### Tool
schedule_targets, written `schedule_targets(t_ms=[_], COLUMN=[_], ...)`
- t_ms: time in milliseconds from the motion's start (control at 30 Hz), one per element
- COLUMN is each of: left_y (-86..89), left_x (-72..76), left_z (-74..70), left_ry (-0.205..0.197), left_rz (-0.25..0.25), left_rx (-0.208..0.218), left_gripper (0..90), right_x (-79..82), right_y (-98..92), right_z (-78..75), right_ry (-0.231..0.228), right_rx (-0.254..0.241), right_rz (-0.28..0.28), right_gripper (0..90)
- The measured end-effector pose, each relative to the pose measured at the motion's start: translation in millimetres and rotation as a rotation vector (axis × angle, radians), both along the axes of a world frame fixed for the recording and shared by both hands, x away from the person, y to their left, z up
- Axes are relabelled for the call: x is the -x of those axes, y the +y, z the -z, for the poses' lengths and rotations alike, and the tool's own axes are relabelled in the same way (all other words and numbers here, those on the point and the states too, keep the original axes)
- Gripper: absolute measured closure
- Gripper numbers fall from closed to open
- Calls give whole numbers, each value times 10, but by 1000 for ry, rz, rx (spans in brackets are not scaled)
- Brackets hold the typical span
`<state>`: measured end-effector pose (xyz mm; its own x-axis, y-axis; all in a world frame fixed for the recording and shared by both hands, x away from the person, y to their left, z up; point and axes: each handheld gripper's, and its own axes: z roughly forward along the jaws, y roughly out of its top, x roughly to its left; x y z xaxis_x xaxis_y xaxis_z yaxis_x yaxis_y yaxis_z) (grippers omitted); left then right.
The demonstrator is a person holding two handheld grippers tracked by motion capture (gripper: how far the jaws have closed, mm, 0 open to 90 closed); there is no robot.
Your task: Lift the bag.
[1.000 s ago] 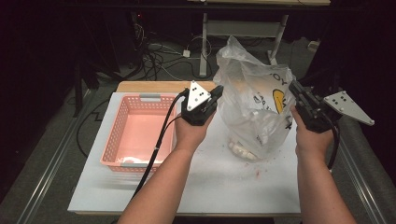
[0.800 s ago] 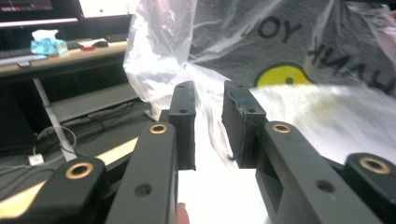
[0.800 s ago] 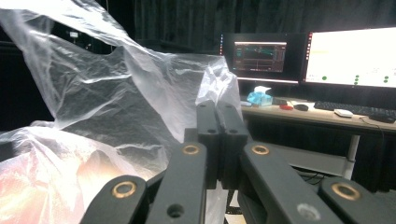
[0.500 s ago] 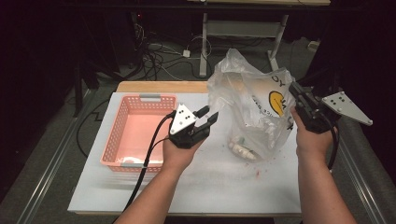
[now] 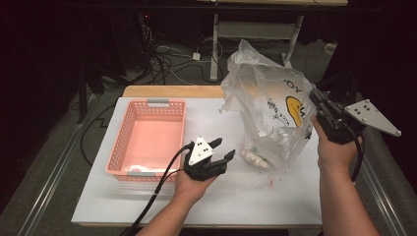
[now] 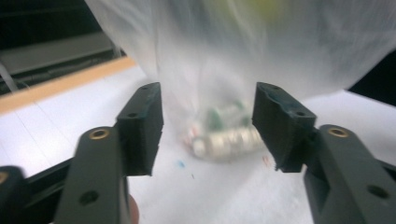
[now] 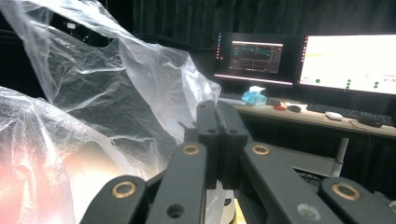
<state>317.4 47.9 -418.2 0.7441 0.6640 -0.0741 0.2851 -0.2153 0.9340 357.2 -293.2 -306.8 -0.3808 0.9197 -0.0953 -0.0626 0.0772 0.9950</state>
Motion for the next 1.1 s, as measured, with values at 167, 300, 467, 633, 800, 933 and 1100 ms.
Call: schedule_targets(t_ms=[167,300,467,633,800,933,1100], left_y=[-29,-37,-54,-86,-104,-65,-10], left_x=[62,105,180,155,156,230,289], left_z=[167,282,391,505,570,592,665], left_ry=[30,64,67,112,131,119,115], left_rz=[30,46,53,49,52,77,75], left_rx=[-15,-26,-55,-78,-85,-108,-105], left_gripper=[323,246,157,48,0,0,0], right_x=[62,117,184,270,318,340,353], right_y=[-40,-67,-89,-122,-148,-146,-134], right_z=[-15,-26,-41,-71,-93,-104,-111], right_ry=[-4,-9,-12,-25,-26,-25,-30], right_rx=[5,9,11,15,17,20,17], right_rz=[-4,-9,-18,-28,-31,-38,-50], right_gripper=[900,900,898,887,884,872,821])
